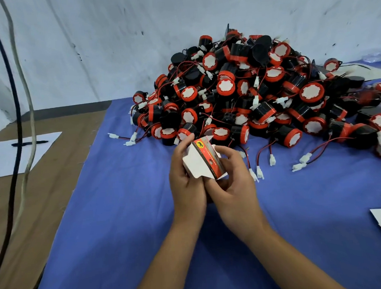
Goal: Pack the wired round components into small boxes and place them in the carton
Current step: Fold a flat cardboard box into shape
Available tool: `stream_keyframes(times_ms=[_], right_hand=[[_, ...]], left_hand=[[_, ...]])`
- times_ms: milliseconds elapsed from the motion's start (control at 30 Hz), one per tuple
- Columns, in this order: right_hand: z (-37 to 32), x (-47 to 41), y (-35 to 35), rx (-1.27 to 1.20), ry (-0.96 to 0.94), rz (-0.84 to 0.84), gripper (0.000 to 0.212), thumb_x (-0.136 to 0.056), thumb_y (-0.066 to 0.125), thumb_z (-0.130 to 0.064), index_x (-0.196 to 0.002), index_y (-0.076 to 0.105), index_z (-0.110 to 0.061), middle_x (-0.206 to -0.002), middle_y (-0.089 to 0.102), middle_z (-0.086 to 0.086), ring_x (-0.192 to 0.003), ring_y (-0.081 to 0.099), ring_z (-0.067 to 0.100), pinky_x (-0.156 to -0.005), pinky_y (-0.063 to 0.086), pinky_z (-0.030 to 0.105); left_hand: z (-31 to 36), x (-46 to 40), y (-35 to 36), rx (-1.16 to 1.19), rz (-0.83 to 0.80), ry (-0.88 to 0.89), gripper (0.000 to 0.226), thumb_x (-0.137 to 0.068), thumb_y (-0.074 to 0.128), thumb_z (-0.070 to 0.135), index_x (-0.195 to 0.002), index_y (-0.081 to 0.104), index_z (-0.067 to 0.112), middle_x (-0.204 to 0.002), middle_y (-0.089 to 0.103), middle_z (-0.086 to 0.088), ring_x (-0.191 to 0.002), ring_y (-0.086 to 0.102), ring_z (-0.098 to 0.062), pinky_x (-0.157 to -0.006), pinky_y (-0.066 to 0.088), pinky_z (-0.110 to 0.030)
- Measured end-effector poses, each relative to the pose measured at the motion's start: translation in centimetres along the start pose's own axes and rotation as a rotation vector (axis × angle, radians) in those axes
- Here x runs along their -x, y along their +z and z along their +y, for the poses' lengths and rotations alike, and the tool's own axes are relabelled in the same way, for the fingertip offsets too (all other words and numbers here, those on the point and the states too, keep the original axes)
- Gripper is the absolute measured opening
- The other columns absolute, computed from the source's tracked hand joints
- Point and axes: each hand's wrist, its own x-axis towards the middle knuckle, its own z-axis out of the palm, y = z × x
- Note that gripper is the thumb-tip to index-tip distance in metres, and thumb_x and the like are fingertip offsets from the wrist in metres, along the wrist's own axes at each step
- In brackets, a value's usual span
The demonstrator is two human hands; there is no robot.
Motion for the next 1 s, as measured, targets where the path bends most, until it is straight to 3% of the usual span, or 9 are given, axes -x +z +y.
stream_keyframes(times_ms=[133, 233, 367, 433, 533, 600, 700, 800, 1000], right_hand=[[-1.0, -0.3, -1.0, -0.087, 0.048, -0.251, 0.050, -0.097, 0.058, -0.008, -0.140, 0.046, -0.031, -0.129, 0.064, -0.008, -0.103, 0.069, 0.026, -0.076, 0.062, 0.054], [-1.8, -0.7, -1.8, -0.223, 0.167, -0.377, 0.052, -0.090, 0.063, -0.027, -0.139, 0.046, -0.027, -0.128, 0.065, -0.001, -0.102, 0.070, 0.027, -0.065, 0.062, 0.043], [-1.7, -1.1, -1.9, -0.066, 0.154, -0.192, 0.051, -0.084, 0.081, -0.045, -0.117, 0.050, -0.021, -0.106, 0.074, 0.002, -0.086, 0.073, 0.020, -0.058, 0.054, 0.025], [-1.5, -1.1, -2.2, -0.108, 0.176, -0.131, 0.047, -0.083, 0.078, -0.041, -0.111, 0.050, -0.015, -0.091, 0.074, 0.004, -0.068, 0.069, 0.018, -0.052, 0.052, 0.028], [-1.4, -1.4, -2.9, -0.135, 0.212, -0.062, 0.034, -0.092, 0.076, -0.034, -0.105, 0.055, -0.009, -0.072, 0.068, 0.001, -0.053, 0.056, 0.018, -0.047, 0.045, 0.032], [-1.6, -1.5, -3.2, -0.122, 0.226, -0.124, 0.034, -0.087, 0.078, -0.037, -0.105, 0.060, -0.015, -0.078, 0.067, 0.003, -0.059, 0.057, 0.019, -0.049, 0.048, 0.033], [-1.8, -1.1, -3.0, -0.101, 0.241, -0.282, 0.036, -0.082, 0.078, -0.039, -0.109, 0.064, -0.019, -0.089, 0.068, 0.012, -0.063, 0.061, 0.018, -0.051, 0.052, 0.033], [-1.8, -0.3, -1.7, -0.220, 0.232, -0.397, 0.036, -0.082, 0.078, -0.041, -0.111, 0.064, -0.024, -0.084, 0.068, 0.007, -0.060, 0.060, 0.018, -0.048, 0.051, 0.030], [-1.6, -0.3, -1.5, -0.241, 0.174, -0.265, 0.035, -0.079, 0.080, -0.043, -0.101, 0.065, -0.021, -0.077, 0.065, 0.015, -0.053, 0.058, 0.022, -0.045, 0.048, 0.031]], left_hand=[[-0.2, -0.3, -0.9, -0.319, 0.021, 0.319, 0.046, -0.095, 0.061, 0.010, -0.139, 0.060, 0.024, -0.133, 0.059, 0.001, -0.128, 0.058, -0.021, -0.103, 0.052, -0.035], [0.0, -1.0, -1.8, -0.460, -0.018, 0.460, 0.051, -0.092, 0.066, 0.014, -0.142, 0.059, 0.013, -0.131, 0.056, -0.009, -0.126, 0.057, -0.018, -0.097, 0.047, -0.018], [0.1, -0.5, -1.1, -0.469, -0.210, 0.461, 0.046, -0.103, 0.049, 0.021, -0.148, 0.055, 0.019, -0.137, 0.052, -0.006, -0.126, 0.056, -0.019, -0.097, 0.047, -0.015], [0.3, -0.4, -0.8, -0.388, -0.252, 0.390, 0.052, -0.105, 0.050, 0.013, -0.156, 0.043, 0.023, -0.138, 0.054, 0.000, -0.124, 0.059, -0.014, -0.097, 0.049, -0.017], [0.3, -1.0, -1.2, -0.223, -0.284, 0.222, 0.057, -0.106, 0.050, 0.005, -0.157, 0.039, 0.028, -0.150, 0.055, 0.004, -0.141, 0.051, -0.013, -0.109, 0.050, -0.034], [0.5, -0.7, -1.0, -0.342, -0.289, 0.309, 0.046, -0.107, 0.050, 0.002, -0.148, 0.051, 0.023, -0.147, 0.056, 0.000, -0.141, 0.050, -0.017, -0.111, 0.048, -0.037], [0.4, 0.4, -0.6, -0.565, -0.123, 0.490, 0.030, -0.106, 0.047, 0.015, -0.131, 0.063, 0.017, -0.126, 0.063, 0.002, -0.117, 0.062, -0.012, -0.092, 0.050, -0.021], [0.9, 0.4, -1.4, -0.623, 0.018, 0.555, 0.034, -0.105, 0.041, 0.026, -0.124, 0.065, 0.013, -0.116, 0.066, 0.003, -0.105, 0.065, -0.015, -0.081, 0.051, -0.027], [1.2, 0.4, -1.0, -0.660, -0.019, 0.660, 0.030, -0.093, 0.062, 0.004, -0.121, 0.071, 0.011, -0.125, 0.064, -0.003, -0.117, 0.059, -0.005, -0.090, 0.043, -0.011]])
